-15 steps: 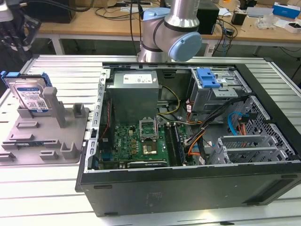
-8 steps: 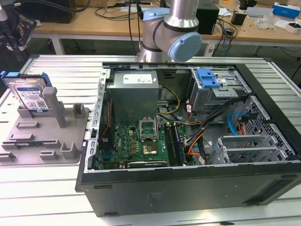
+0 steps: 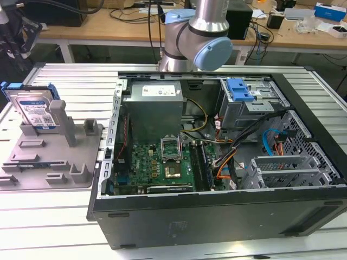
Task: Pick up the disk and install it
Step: 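Pick up the disk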
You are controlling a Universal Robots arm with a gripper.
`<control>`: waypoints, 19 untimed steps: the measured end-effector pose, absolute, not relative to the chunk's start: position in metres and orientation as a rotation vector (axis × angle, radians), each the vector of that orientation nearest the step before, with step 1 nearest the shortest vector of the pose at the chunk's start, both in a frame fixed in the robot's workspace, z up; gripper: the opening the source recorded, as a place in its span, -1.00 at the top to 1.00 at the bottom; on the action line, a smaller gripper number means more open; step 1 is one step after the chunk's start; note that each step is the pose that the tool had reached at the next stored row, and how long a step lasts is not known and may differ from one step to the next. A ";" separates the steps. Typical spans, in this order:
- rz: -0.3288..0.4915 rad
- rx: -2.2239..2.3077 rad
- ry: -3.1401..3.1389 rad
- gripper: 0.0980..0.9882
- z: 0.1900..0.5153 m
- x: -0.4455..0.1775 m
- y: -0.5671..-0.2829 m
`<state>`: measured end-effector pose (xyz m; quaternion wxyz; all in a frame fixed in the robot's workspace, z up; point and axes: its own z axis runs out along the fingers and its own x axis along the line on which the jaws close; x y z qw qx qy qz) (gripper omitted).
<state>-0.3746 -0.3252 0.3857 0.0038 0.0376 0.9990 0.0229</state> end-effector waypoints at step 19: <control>0.073 -0.602 3.086 0.98 0.383 -0.375 -0.325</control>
